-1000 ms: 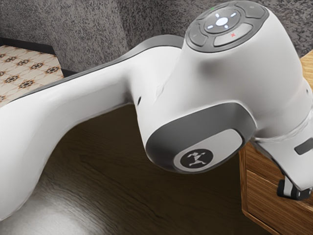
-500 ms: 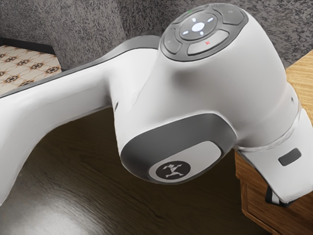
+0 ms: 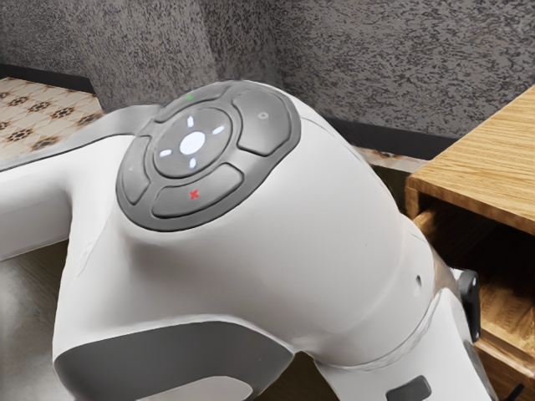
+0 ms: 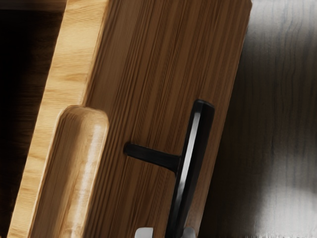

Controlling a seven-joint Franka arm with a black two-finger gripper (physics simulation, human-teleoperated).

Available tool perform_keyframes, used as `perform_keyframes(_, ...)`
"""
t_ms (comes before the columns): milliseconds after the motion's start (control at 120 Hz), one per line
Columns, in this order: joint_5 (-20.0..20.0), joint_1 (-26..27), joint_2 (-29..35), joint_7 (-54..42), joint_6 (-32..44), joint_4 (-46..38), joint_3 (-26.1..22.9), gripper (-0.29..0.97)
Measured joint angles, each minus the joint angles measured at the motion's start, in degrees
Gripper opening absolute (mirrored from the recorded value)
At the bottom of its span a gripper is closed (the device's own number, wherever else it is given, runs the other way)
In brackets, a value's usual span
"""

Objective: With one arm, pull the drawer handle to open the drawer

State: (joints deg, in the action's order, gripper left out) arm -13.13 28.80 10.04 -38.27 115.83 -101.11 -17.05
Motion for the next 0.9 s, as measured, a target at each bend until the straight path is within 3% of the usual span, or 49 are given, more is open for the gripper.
perform_keyframes(233,0.2,0.0,2.9,1.4,-0.1,-4.0,-1.1,-0.04)
perform_keyframes(492,1.4,-0.8,10.6,2.6,-0.3,-10.7,-2.7,-0.06)
perform_keyframes(900,4.3,-3.7,19.3,4.4,-2.1,-15.6,-8.1,-0.07)
